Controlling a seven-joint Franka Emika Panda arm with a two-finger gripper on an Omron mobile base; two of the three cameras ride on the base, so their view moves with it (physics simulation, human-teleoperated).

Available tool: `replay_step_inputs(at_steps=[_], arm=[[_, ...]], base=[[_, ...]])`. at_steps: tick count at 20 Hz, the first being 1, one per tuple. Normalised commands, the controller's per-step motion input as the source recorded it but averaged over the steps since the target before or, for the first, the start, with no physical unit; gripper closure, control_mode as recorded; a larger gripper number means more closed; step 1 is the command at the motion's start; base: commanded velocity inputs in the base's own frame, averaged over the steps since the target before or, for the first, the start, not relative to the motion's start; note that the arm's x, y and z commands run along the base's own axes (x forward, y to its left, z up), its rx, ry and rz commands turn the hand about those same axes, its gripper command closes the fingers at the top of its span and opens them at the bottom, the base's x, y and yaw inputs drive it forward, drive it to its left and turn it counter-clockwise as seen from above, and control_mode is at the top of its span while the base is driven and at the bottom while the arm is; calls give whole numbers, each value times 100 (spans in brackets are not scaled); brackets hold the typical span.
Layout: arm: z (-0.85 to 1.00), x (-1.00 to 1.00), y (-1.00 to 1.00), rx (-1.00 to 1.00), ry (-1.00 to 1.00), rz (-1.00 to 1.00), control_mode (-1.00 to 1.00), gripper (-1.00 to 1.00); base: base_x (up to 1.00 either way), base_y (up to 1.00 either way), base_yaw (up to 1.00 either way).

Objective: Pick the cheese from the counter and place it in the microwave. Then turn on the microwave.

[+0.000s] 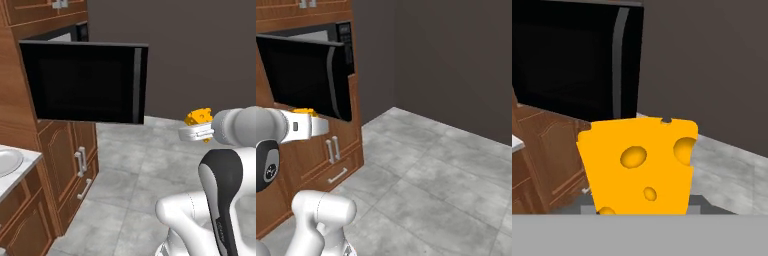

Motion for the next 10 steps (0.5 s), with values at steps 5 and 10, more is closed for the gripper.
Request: replay_step_inputs(at_steps=[5, 10], arm=[[0, 0, 0, 0, 0, 0, 100, 100], [0, 0, 0, 0, 0, 0, 100, 100]], base=[[24, -46, -17], [36, -40, -15]])
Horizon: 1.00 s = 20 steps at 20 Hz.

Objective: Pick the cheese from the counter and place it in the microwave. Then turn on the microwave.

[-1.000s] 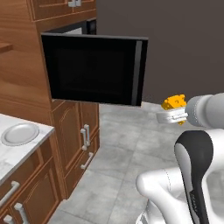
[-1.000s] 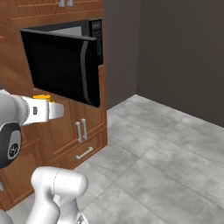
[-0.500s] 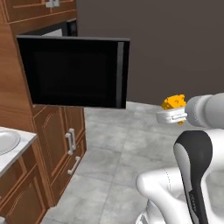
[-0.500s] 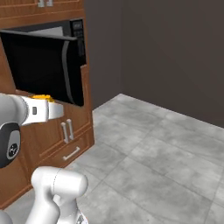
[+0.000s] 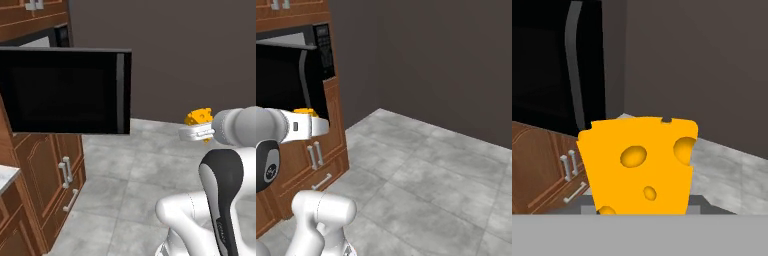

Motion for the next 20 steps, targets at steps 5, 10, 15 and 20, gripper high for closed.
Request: replay_step_inputs(at_steps=[5, 10, 15, 20], arm=[[0, 0, 0, 0, 0, 0, 100, 100], [0, 0, 0, 0, 0, 0, 100, 100], [0, 0, 0, 0, 0, 0, 100, 100], [0, 0, 0, 0, 0, 0, 100, 100]], base=[[39, -37, -14], [38, -37, -15], [33, -38, -15], [24, -39, -14]])
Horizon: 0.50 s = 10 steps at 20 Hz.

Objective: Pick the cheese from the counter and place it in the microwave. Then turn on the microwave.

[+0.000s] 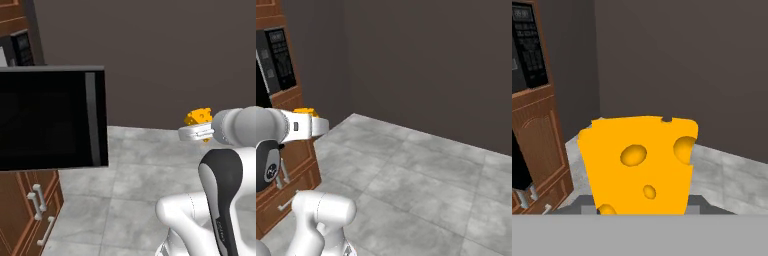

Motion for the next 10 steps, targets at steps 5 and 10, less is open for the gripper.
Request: replay_step_inputs(at_steps=[5, 10], arm=[[0, 0, 0, 0, 0, 0, 100, 100], [0, 0, 0, 0, 0, 0, 100, 100]], base=[[12, -43, -10], [15, -43, -8]])
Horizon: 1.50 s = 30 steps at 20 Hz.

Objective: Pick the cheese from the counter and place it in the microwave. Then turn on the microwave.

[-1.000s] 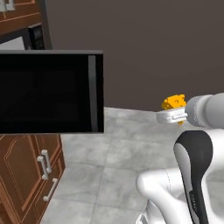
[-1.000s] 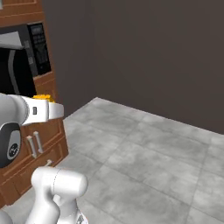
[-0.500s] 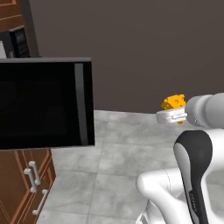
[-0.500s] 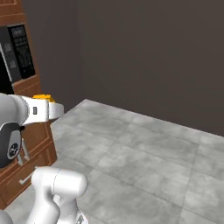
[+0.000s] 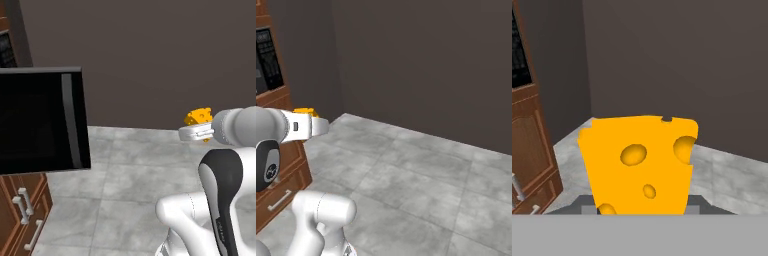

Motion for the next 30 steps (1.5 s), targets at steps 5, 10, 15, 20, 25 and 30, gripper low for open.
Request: replay_step_inputs(at_steps=[5, 10, 15, 20, 25, 30], arm=[[0, 0, 0, 0, 0, 0, 100, 100], [0, 0, 0, 0, 0, 0, 100, 100], [0, 0, 0, 0, 0, 0, 100, 100], [0, 0, 0, 0, 0, 0, 100, 100], [0, 0, 0, 0, 0, 0, 100, 100], [0, 0, 0, 0, 0, 0, 100, 100]], base=[[31, -43, -5], [48, -39, -2], [50, -32, 1], [44, -29, 17], [32, -26, 36], [15, -16, 45]])
